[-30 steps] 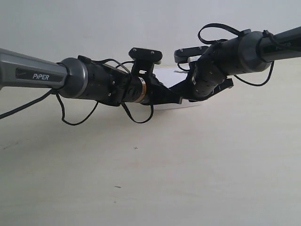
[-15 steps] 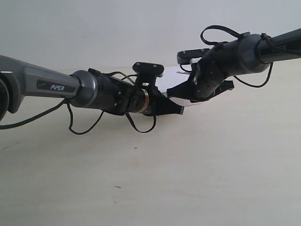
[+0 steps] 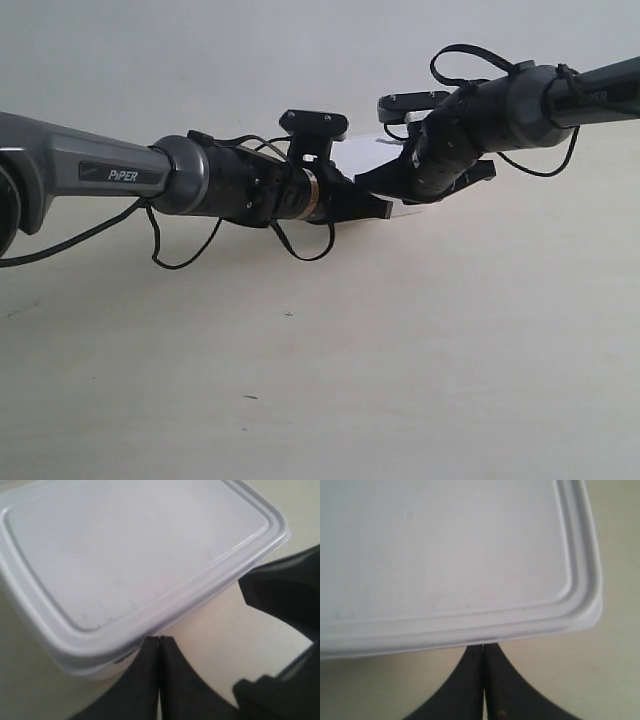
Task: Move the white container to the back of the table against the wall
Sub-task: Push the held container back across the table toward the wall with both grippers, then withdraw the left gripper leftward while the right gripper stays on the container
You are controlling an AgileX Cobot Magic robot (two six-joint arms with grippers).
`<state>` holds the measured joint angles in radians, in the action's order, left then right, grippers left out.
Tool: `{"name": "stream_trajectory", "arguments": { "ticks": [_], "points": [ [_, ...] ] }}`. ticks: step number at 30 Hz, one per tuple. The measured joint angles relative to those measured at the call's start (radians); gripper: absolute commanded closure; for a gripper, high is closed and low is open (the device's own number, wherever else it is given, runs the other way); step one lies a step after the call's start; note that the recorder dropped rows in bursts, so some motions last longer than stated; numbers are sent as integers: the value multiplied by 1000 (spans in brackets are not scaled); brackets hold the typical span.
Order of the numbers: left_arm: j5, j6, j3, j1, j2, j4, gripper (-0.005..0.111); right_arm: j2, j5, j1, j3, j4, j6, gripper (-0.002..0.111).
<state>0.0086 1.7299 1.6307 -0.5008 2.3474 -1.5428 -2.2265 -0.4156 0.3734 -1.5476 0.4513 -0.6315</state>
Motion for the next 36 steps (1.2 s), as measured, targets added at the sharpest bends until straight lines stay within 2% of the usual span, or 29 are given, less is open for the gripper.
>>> {"name": "stream_trajectory", "arguments": {
  "ticks": [12, 23, 27, 33, 36],
  "points": [
    [32, 0, 54, 0, 0, -10, 107, -42, -18, 0, -72, -61, 52, 108],
    [75, -2, 12, 3, -10, -12, 107, -84, 5, -4, -103, -298, 262, 108],
    [112, -4, -93, 5, -74, -46, 107, -122, 12, -2, -153, -382, 310, 108],
    [114, -6, -312, 5, -271, -63, 107, -131, 25, -2, -211, -413, 329, 108],
    [114, -6, -430, 5, -370, -67, 107, -145, 14, -2, -264, -502, 411, 108]
  ]
}}
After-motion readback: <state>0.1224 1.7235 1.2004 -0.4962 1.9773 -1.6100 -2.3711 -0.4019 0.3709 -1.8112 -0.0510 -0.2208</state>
